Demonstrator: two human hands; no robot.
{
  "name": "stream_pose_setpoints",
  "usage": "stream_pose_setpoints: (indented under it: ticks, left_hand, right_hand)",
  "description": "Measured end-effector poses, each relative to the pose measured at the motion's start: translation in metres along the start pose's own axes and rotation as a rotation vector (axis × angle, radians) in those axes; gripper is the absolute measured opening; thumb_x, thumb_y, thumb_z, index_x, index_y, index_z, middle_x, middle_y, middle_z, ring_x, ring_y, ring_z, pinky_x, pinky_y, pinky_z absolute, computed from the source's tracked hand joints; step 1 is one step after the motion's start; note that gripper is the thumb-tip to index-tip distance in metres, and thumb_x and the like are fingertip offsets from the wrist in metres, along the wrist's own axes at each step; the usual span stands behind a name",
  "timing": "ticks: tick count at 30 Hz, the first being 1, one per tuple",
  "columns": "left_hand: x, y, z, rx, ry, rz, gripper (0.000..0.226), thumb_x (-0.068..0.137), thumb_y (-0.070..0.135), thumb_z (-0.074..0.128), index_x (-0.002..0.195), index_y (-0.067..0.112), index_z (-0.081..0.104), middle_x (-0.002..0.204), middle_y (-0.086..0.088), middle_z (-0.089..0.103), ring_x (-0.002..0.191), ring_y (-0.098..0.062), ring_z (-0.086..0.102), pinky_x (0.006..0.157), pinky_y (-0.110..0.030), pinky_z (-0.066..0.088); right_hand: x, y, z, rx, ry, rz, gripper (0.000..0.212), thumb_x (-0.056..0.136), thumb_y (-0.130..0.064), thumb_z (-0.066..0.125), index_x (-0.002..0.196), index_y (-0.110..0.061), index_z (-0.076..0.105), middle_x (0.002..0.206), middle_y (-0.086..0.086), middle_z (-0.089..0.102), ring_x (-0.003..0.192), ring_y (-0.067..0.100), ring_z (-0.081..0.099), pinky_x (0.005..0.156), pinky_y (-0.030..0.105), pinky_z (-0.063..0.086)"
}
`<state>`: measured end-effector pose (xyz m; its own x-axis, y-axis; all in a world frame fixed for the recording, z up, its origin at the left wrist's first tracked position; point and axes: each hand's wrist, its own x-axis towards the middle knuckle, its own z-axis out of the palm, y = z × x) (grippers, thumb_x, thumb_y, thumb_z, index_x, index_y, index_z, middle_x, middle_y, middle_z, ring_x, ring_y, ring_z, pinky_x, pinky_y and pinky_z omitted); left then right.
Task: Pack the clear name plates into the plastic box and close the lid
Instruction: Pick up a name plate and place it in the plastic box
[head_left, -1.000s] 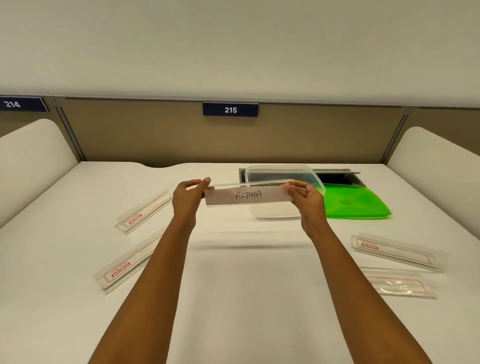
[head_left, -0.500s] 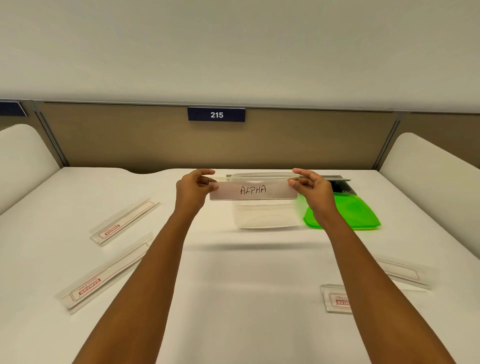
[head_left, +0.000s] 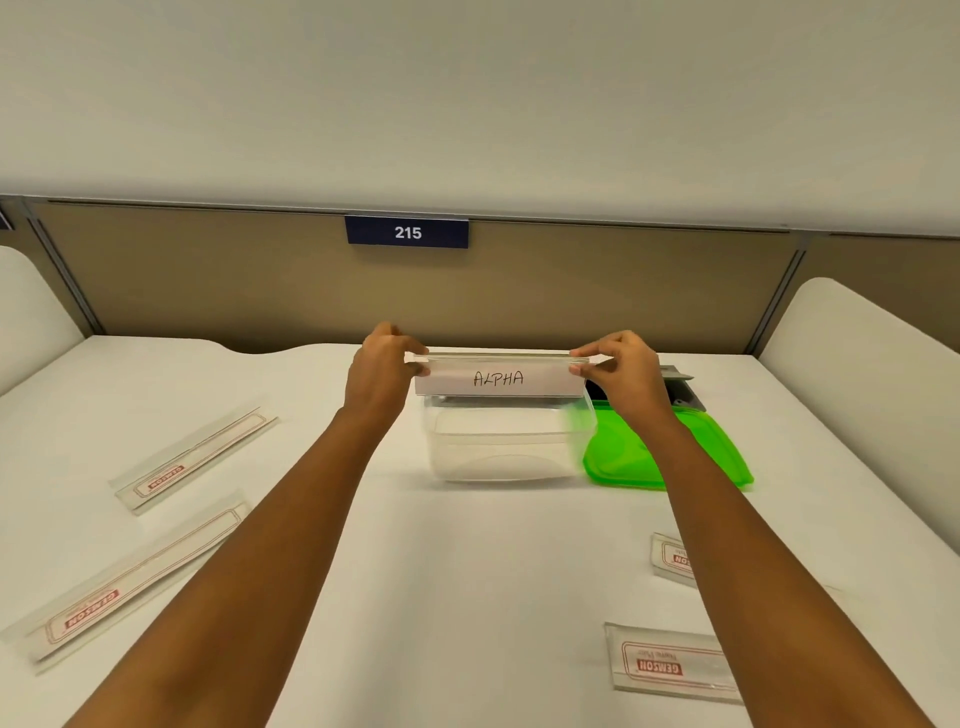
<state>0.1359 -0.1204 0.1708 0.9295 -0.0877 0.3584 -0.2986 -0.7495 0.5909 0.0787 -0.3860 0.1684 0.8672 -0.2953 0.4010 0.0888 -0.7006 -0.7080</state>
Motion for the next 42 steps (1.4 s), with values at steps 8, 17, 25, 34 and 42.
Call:
stream_pose_setpoints:
  ticks: [8,17,25,34,42]
  left_hand:
    - [0.02,-0.001,0.036,0.227,-0.042,0.065,0.026,0.086,0.013,0.064,0.111,0.01,0.071,0.118,-0.009,0.068,0.113,-0.029,0.057,0.086,-0.032,0.041]
    - [0.059,-0.017,0.071,0.485,-0.092,0.127,0.03,0.087,0.022,0.064,0.116,0.016,0.07,0.114,-0.007,0.07,0.114,-0.025,0.051,0.09,-0.028,0.028]
    - [0.064,-0.026,0.094,0.756,-0.177,0.182,0.029,0.09,0.029,0.059,0.114,0.016,0.07,0.109,-0.004,0.071,0.108,-0.022,0.053,0.095,-0.029,0.031]
    - [0.062,-0.029,0.12,1.002,-0.314,0.215,0.026,0.091,0.026,0.061,0.112,0.011,0.066,0.108,-0.008,0.069,0.108,-0.022,0.055,0.101,-0.03,0.031]
    - [0.062,-0.031,0.13,1.1,-0.363,0.267,0.024,0.093,0.022,0.057,0.114,0.012,0.064,0.108,-0.007,0.069,0.108,-0.021,0.055,0.106,-0.029,0.028]
  right_hand:
    - [0.037,0.022,0.002,-0.282,-0.159,-0.067,0.021,0.081,-0.016,0.071,0.101,-0.008,0.074,0.107,0.01,0.071,0.102,0.027,0.06,0.084,0.028,0.042]
    - [0.072,0.037,0.031,-0.466,-0.292,-0.083,0.023,0.084,-0.014,0.069,0.105,-0.005,0.072,0.105,0.014,0.072,0.102,0.026,0.062,0.085,0.028,0.045]
    - [0.078,0.052,0.054,-0.653,-0.421,-0.055,0.022,0.087,-0.011,0.064,0.107,-0.01,0.071,0.105,0.015,0.057,0.092,0.032,0.062,0.082,0.03,0.048]
    - [0.07,0.054,0.074,-0.872,-0.53,-0.13,0.026,0.09,-0.012,0.06,0.115,-0.007,0.067,0.119,0.019,0.056,0.108,0.036,0.059,0.089,0.034,0.048]
    - [0.066,0.058,0.084,-0.992,-0.582,-0.179,0.027,0.091,-0.004,0.056,0.117,-0.005,0.064,0.12,0.018,0.058,0.11,0.032,0.06,0.091,0.035,0.049]
